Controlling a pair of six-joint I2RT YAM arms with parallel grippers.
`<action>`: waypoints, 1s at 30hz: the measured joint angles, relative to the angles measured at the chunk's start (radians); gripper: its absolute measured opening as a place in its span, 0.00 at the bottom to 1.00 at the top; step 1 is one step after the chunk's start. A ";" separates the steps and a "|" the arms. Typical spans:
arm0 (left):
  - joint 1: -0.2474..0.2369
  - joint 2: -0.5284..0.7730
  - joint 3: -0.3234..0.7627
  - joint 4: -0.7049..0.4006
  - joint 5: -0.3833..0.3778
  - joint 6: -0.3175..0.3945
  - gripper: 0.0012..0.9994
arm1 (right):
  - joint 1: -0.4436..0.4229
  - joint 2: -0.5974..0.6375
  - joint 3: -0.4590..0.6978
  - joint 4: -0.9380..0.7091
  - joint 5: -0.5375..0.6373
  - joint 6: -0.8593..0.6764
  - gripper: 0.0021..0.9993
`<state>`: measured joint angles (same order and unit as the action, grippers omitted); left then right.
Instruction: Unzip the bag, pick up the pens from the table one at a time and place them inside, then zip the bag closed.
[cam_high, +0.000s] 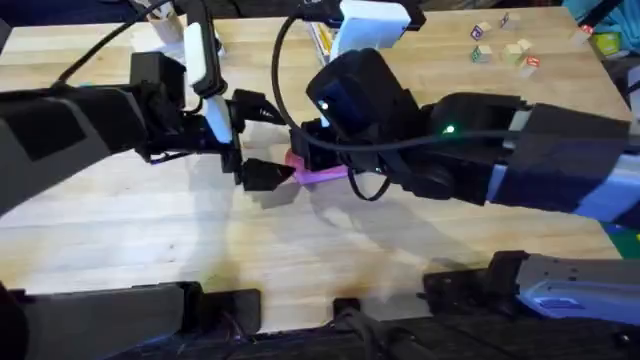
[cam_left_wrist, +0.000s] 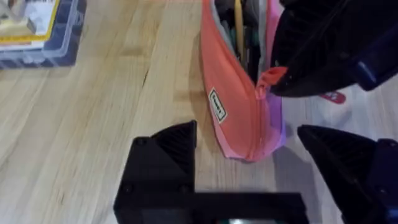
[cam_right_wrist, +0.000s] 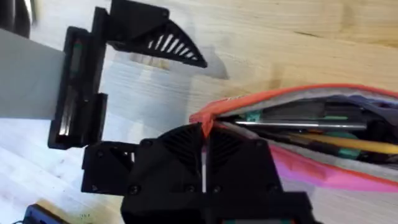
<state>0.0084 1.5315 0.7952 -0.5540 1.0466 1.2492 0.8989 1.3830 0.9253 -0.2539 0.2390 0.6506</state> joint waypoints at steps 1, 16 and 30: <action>-0.006 0.004 0.000 0.012 0.008 0.000 0.99 | 0.000 0.000 0.000 0.000 0.000 0.000 0.03; -0.087 0.008 0.000 0.035 0.011 -0.001 0.98 | 0.000 0.000 0.000 0.000 0.000 0.000 0.03; -0.094 0.012 -0.001 0.064 -0.001 -0.035 0.05 | 0.000 0.000 0.000 0.000 0.000 0.000 0.03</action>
<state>-0.0856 1.5437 0.7944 -0.4904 1.0458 1.2143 0.8989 1.3830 0.9253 -0.2539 0.2386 0.6505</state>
